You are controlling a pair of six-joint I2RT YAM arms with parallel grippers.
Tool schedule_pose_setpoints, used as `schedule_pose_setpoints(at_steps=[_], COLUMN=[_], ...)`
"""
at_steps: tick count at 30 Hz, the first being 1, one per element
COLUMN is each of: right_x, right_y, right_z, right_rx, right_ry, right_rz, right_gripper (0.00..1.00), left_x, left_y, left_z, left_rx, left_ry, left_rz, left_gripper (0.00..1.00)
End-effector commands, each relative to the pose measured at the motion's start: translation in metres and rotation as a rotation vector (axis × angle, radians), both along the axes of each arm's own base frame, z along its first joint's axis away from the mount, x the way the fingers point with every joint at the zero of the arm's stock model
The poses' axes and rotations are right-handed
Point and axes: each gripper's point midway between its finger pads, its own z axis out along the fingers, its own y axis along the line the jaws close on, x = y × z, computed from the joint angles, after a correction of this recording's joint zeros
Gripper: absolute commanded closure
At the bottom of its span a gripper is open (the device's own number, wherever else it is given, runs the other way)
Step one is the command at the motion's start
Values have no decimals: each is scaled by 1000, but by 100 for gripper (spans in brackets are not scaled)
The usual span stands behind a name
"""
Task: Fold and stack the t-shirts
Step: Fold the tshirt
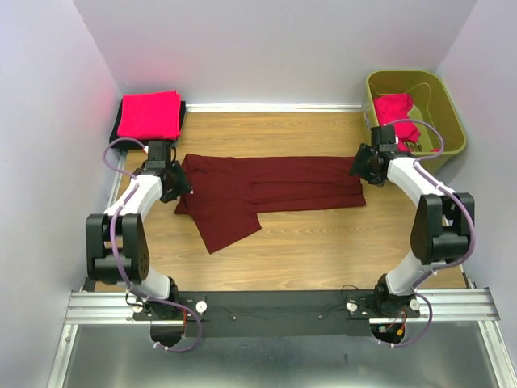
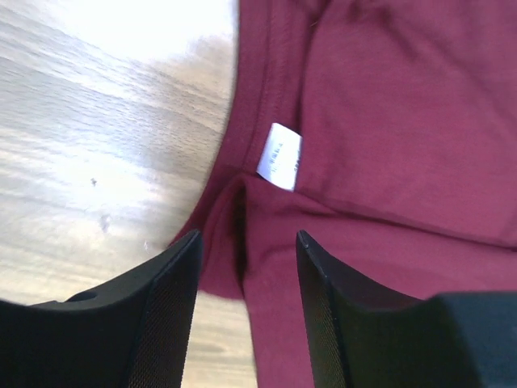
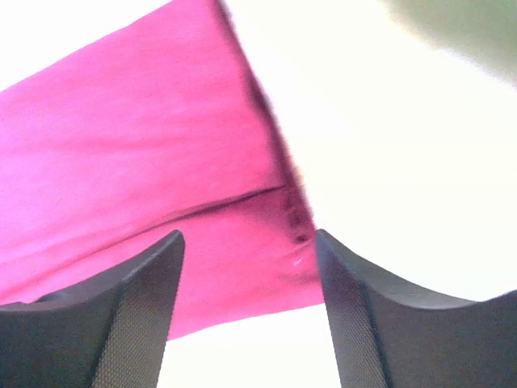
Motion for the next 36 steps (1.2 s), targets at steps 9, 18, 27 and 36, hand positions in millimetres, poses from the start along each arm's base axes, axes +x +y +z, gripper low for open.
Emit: schedule_pose_setpoints(at_steps=[9, 18, 27, 36], right_x=[-57, -100, -108, -117], right_y=[67, 94, 95, 95], right_z=[35, 22, 21, 22], right_rx=[37, 123, 132, 141], right_ry=[-46, -4, -6, -16], right_rz=[235, 353, 378, 397], right_gripper=[9, 7, 6, 6], left_x=[-82, -123, -132, -140], left_y=[-62, -91, -99, -104], left_z=[14, -16, -49, -65], left_rx=[10, -33, 49, 94], left_ry=[12, 101, 208, 261], left_rz=[-111, -119, -128, -132], left_gripper=[42, 42, 44, 97])
